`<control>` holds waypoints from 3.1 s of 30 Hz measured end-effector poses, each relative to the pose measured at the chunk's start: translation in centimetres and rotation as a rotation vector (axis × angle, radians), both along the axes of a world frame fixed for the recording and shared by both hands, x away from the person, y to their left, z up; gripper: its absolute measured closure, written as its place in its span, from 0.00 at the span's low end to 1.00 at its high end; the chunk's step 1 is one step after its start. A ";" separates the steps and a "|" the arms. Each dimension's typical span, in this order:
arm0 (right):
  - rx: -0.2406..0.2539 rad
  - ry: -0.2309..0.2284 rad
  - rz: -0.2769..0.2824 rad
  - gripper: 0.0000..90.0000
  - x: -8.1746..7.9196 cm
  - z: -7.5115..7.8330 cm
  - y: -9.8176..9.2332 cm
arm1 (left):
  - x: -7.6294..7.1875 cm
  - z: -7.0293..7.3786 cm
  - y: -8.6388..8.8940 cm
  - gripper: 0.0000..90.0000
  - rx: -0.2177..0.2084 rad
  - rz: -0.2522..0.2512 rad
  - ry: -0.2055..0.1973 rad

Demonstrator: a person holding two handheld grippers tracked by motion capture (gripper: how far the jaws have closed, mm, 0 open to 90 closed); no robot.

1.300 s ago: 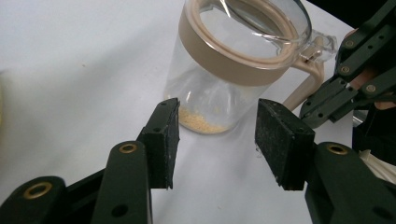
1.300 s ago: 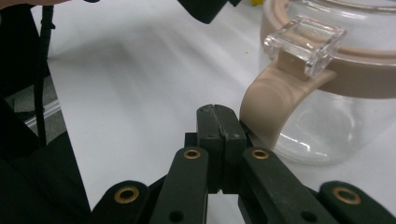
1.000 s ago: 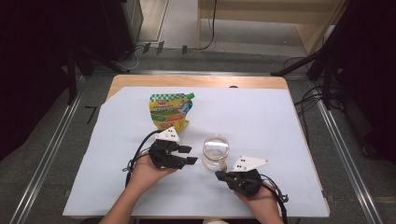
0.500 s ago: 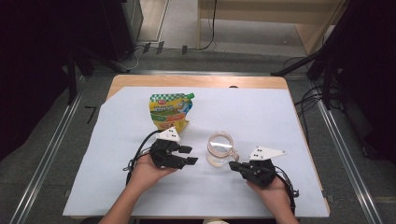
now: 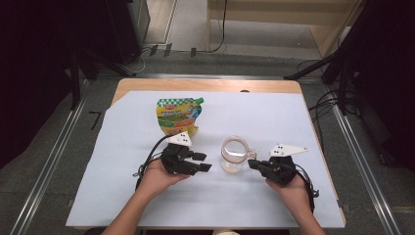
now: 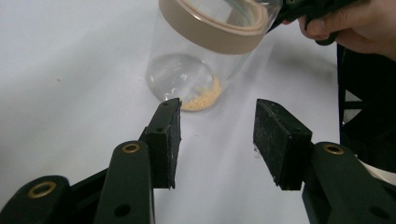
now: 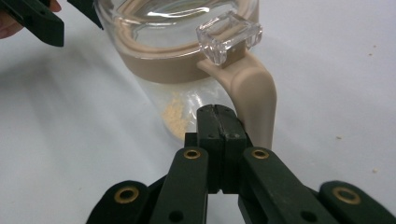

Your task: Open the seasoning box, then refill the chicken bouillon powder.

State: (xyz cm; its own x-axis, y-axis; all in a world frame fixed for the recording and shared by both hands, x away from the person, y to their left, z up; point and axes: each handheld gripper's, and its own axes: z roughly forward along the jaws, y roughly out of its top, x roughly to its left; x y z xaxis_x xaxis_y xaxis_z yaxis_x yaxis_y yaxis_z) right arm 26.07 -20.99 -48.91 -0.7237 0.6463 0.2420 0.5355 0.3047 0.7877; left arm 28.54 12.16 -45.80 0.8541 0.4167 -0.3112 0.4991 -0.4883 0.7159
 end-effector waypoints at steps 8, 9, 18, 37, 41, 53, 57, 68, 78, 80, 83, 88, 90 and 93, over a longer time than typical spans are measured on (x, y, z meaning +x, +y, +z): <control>0.010 0.041 0.003 1.00 1.4 -0.3 -0.6 | 0.7 0.6 -1.1 0.47 0.012 -0.048 -0.059; 0.004 0.038 0.010 1.00 1.6 -0.3 -0.6 | 0.9 0.7 -1.3 0.45 0.010 -0.053 -0.048; -0.014 0.035 0.032 1.00 2.9 0.2 -1.1 | 3.1 1.4 -3.3 0.36 0.025 -0.097 -0.025; -0.006 0.046 -0.106 1.00 3.3 0.9 -2.5 | 4.9 1.2 -6.9 0.09 0.019 -0.160 -0.060; -0.009 0.050 -0.113 1.00 3.3 0.8 -2.4 | 4.8 0.6 -7.7 0.10 0.073 -0.167 -0.086; -0.011 0.054 -0.124 1.00 3.3 0.6 -2.3 | 4.7 0.2 -8.7 0.11 0.078 -0.161 -0.144; -0.011 0.054 -0.125 1.00 3.3 0.6 -2.3 | 4.6 0.3 -8.7 0.12 0.084 -0.157 -0.151; -0.016 0.054 -0.128 1.00 3.2 0.4 -2.2 | 4.7 -0.2 -8.9 0.11 0.074 -0.157 -0.149; -0.018 0.055 -0.127 1.00 3.2 0.4 -2.2 | 4.7 -0.5 -9.0 0.11 0.078 -0.164 -0.162; -0.019 0.056 -0.128 1.00 3.2 0.4 -2.2 | 4.6 -0.4 -9.1 0.11 0.084 -0.164 -0.170; -0.017 0.056 -0.126 1.00 3.2 0.4 -2.2 | 4.4 -0.2 -9.2 0.11 0.096 -0.162 -0.192; -0.018 0.057 -0.130 1.00 3.2 0.4 -2.2 | 4.1 0.0 -9.2 0.11 0.115 -0.168 -0.250; -0.018 0.057 -0.131 1.00 3.2 0.4 -2.2 | 3.8 0.2 -9.3 0.12 0.130 -0.168 -0.273; -0.016 0.059 -0.130 1.00 3.2 0.4 -2.2 | 4.0 0.4 -9.4 0.12 0.132 -0.165 -0.256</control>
State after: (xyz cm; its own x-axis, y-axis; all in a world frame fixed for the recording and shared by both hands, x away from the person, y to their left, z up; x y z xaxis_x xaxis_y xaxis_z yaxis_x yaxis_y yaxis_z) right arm 29.30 -23.19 -48.54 -0.6181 0.7380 0.2705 0.6167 0.2419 0.7491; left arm 32.51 2.75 -45.44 0.9571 0.2883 -0.0299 0.2171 -0.6446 0.7331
